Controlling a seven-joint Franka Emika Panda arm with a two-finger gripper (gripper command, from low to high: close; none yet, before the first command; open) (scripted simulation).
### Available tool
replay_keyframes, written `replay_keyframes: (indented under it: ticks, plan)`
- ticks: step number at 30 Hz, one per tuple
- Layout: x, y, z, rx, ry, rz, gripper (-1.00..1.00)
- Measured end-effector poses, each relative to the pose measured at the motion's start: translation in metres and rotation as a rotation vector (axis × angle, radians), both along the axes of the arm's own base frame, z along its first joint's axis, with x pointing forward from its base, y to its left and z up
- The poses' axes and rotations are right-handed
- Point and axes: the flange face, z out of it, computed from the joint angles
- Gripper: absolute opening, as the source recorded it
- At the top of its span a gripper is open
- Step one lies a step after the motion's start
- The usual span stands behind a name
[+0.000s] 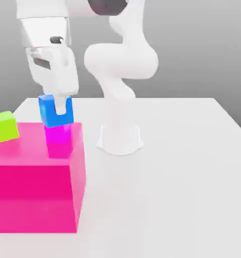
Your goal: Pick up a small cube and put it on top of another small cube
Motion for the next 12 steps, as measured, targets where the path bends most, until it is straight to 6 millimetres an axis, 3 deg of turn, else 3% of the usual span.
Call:
replay_keyframes:
  ticks: [3,5,8,9,12]
  plan:
    - [-0.037,-0.008,0.012,-0.011,0.033,-0.019,-1.00]
    - [-0.050,-0.012,-0.004,-0.025,0.070,-0.042,-1.00]
    - [-0.053,-0.014,-0.044,-0.030,0.081,-0.049,-1.00]
    - [-0.054,-0.013,-0.055,-0.030,0.082,-0.050,1.00]
    - [-0.054,-0.013,-0.055,-0.030,0.082,-0.050,1.00]
